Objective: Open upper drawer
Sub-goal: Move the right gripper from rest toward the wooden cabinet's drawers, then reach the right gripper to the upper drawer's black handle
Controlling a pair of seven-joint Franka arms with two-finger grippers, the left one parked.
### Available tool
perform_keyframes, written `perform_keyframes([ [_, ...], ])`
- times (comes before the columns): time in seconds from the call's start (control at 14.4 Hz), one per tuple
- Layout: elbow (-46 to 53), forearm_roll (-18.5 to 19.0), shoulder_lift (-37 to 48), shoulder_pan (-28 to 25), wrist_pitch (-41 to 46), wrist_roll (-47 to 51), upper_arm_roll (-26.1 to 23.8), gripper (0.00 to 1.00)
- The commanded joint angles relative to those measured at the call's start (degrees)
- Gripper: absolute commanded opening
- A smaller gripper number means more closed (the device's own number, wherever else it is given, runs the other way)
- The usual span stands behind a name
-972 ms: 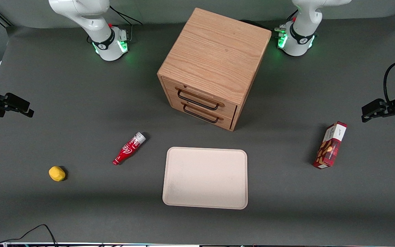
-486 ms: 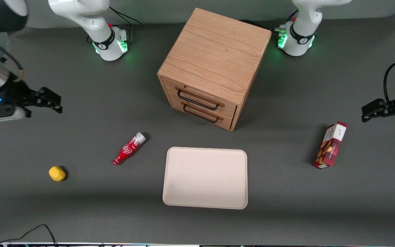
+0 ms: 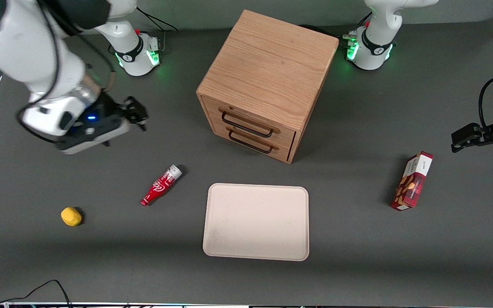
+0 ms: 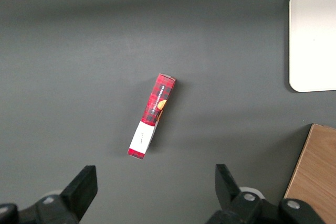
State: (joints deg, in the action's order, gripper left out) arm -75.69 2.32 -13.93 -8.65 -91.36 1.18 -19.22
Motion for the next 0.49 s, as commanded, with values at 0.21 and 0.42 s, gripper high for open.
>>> perform_keyframes([
  [0.21,6.6,0.0,-10.6,-0.1,0.7,-10.4,-9.9,1.00],
  [0.42,6.3,-3.9,-14.0,-0.2,-0.7,-14.1,-12.9,1.00],
])
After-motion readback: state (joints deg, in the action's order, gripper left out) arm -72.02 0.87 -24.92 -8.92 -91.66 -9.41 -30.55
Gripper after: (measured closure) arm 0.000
